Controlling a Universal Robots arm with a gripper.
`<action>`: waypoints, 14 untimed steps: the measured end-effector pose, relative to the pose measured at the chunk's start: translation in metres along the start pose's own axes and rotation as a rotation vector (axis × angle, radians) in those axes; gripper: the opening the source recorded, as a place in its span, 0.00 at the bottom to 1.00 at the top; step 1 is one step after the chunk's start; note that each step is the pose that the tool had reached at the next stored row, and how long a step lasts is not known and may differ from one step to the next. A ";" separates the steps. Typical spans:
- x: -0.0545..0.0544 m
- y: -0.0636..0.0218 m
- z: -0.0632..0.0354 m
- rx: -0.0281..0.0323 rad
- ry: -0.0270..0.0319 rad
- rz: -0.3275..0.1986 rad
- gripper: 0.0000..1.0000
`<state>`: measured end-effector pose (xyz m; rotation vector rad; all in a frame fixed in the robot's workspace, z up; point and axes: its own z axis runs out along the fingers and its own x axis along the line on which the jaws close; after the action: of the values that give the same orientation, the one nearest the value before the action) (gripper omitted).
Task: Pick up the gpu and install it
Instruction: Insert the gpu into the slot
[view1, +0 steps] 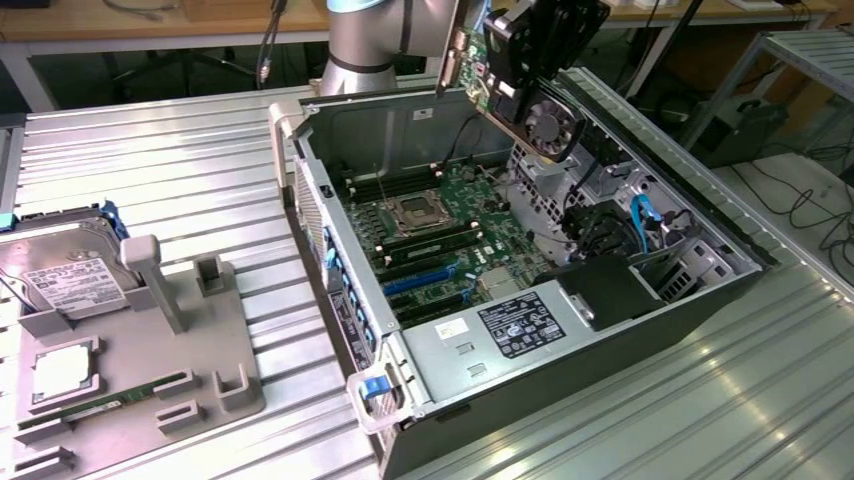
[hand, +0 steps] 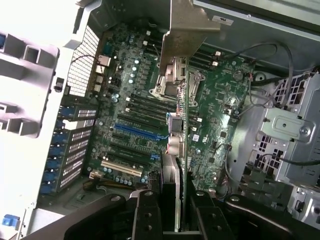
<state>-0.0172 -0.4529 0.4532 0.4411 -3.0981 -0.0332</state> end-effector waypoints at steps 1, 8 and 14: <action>0.000 0.0000 0.0000 0.0001 0.0002 -0.008 0.28; 0.000 0.0000 0.0000 0.0006 0.0014 -0.063 0.28; 0.000 0.0000 0.0000 0.0010 0.0024 -0.107 0.28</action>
<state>-0.0172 -0.4529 0.4532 0.6067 -3.0688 -0.0321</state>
